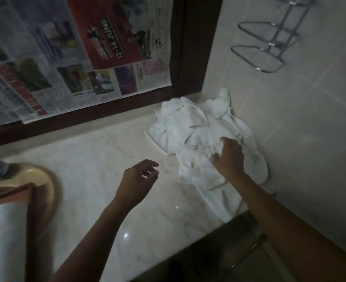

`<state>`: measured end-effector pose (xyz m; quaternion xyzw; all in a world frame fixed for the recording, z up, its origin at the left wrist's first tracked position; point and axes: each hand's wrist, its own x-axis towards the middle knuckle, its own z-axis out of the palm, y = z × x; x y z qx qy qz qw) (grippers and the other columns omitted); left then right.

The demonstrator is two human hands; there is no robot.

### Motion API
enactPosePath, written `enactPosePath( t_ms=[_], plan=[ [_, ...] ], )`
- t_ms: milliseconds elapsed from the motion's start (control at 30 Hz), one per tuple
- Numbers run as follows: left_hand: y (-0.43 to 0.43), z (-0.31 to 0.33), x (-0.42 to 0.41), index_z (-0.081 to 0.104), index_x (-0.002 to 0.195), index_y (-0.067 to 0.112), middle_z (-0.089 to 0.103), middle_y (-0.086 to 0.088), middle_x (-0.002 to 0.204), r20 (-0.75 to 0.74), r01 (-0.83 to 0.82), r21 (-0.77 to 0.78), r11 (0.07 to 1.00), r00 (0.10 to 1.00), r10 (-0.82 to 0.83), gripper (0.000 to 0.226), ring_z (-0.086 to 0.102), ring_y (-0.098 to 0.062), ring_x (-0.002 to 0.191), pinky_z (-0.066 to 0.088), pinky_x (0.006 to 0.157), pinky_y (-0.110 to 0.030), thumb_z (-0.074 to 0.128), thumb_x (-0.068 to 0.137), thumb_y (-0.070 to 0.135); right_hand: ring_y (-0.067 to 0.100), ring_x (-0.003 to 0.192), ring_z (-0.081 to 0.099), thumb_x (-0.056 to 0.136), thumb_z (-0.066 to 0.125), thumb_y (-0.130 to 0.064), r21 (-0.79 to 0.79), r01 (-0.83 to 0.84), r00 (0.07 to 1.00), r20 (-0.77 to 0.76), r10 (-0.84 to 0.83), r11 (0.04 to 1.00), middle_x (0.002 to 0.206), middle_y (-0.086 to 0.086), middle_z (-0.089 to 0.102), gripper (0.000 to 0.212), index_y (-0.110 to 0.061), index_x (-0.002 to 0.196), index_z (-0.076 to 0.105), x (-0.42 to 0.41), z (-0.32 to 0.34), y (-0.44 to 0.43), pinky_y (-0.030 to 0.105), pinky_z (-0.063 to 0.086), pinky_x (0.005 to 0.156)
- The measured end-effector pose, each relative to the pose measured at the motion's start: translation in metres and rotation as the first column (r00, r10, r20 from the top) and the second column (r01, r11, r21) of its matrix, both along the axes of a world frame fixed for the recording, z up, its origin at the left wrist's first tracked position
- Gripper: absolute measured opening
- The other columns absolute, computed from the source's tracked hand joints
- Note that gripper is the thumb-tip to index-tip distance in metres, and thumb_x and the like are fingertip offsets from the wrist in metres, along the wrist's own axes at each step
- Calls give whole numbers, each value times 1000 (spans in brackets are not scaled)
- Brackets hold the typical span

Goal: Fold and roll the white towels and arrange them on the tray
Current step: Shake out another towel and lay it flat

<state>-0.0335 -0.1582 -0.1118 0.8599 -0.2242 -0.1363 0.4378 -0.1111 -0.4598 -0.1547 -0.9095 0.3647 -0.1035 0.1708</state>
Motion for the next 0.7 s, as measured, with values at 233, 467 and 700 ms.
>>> enactPosePath(
  t_ms=[233,467,700],
  plan=[
    [-33,-4,1,75,102,30,73,15,85,-12,34,12,999,999,-34,18,68,1,84,42,70,-3,70,91,17,47,114,59,92,68,-19,-92,-59,985,-169,43,994,122,28,60,50,-2,135,51,1,-24,-89,55,51,91],
    [-40,-10,10,72,106,34,73,16,87,-35,-3,26,1000,999,4,20,67,2,84,47,75,-13,71,91,20,39,116,62,97,54,-2,79,-83,960,275,59,993,125,20,68,36,-7,132,63,22,50,-60,36,46,96],
    [-76,28,26,44,149,26,51,3,147,323,27,32,999,946,-36,84,48,-15,131,42,107,-34,83,78,46,-1,106,66,96,53,-17,343,-675,737,345,581,653,112,-18,73,32,-30,118,72,32,139,47,20,50,94]
  ],
)
